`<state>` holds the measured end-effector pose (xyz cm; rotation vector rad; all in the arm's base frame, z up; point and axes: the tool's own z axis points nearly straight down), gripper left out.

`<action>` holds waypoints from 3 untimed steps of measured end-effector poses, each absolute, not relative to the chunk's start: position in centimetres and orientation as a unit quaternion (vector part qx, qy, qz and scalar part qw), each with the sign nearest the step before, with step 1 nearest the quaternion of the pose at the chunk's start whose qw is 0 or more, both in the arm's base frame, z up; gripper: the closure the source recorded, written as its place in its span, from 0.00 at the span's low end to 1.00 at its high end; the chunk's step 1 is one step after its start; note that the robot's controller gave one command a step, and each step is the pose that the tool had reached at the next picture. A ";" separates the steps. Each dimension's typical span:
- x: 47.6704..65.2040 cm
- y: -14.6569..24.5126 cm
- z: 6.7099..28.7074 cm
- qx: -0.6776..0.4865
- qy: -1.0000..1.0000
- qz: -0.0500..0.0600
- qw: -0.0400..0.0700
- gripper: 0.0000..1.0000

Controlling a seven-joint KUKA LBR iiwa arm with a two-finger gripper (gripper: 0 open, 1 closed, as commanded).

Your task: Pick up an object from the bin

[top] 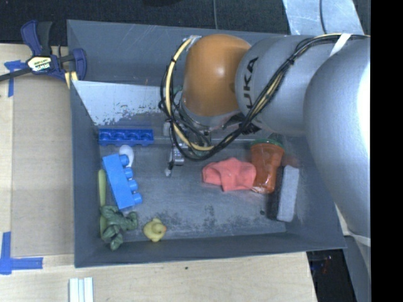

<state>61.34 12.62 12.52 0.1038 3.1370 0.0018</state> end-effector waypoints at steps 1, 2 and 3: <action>61.7 8.7 15.1 0.015 1.000 0.001 0.003 0.00; 61.8 5.9 12.2 0.109 0.994 0.001 0.004 0.00; 62.2 2.4 11.2 0.105 0.994 0.001 0.003 0.00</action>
Offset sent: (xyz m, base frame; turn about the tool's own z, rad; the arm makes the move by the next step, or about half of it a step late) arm 0.0015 -0.0826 -0.0306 0.2111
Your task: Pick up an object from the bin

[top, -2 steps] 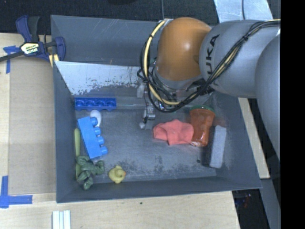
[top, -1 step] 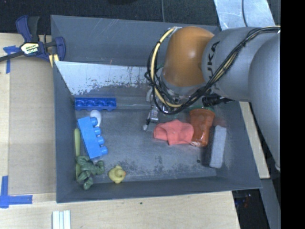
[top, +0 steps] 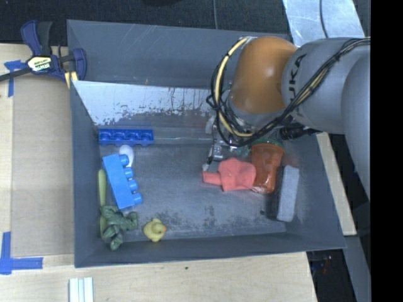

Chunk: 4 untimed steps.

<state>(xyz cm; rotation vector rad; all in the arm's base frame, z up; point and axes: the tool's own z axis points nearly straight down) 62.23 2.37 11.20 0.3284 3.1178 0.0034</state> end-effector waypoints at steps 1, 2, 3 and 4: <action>61.0 -1.7 8.6 0.182 0.983 0.001 0.004 0.00; 60.9 -3.0 7.7 0.200 0.980 0.002 0.004 0.00; 60.3 -4.2 7.6 0.127 0.992 0.002 0.005 0.00; 59.4 -5.1 7.3 0.056 0.998 0.002 0.006 0.00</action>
Offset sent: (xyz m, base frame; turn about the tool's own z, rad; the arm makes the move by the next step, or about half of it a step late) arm -0.0053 -0.0555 -0.0153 0.1934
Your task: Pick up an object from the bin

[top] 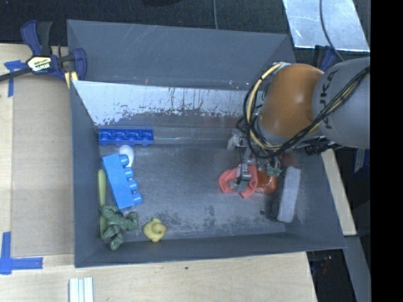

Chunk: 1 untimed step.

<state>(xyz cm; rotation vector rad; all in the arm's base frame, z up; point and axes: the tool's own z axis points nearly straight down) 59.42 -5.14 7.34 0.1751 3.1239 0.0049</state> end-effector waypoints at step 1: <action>59.3 -9.1 7.2 -0.141 0.990 0.000 0.010 1.00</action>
Offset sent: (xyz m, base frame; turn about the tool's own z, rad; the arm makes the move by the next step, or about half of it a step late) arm 0.0000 0.0000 0.0000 0.0000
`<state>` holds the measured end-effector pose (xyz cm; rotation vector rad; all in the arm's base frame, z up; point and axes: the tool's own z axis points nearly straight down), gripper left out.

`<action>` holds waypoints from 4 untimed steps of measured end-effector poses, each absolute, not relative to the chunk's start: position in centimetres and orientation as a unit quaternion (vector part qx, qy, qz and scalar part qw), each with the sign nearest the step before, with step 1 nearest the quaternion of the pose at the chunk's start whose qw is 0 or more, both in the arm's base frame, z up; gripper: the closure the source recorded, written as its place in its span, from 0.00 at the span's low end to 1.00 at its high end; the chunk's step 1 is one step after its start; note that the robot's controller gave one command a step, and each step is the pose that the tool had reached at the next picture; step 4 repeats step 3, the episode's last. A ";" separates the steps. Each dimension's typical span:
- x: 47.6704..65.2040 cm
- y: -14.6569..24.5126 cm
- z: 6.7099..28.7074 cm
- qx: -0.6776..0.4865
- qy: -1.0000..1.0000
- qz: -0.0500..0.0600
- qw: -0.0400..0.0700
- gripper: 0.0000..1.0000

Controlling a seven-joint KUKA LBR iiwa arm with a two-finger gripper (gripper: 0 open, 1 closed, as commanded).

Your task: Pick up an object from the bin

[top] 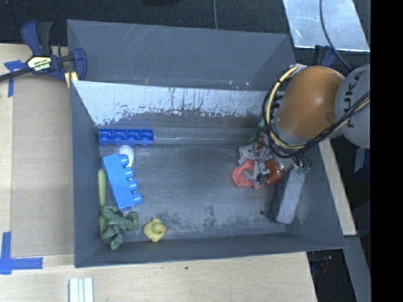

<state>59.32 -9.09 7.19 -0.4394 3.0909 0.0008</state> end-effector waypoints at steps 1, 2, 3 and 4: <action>59.3 -9.6 7.2 -0.144 0.990 0.000 0.010 1.00; 58.9 -9.6 13.2 -0.173 0.985 0.001 0.007 1.00; 58.2 -11.0 20.1 -0.184 0.983 0.001 0.006 1.00; 58.2 -11.0 20.1 -0.184 0.983 0.001 0.006 1.00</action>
Offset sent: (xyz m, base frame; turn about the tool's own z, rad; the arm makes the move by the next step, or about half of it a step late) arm -0.0050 -0.0065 0.1367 -0.1333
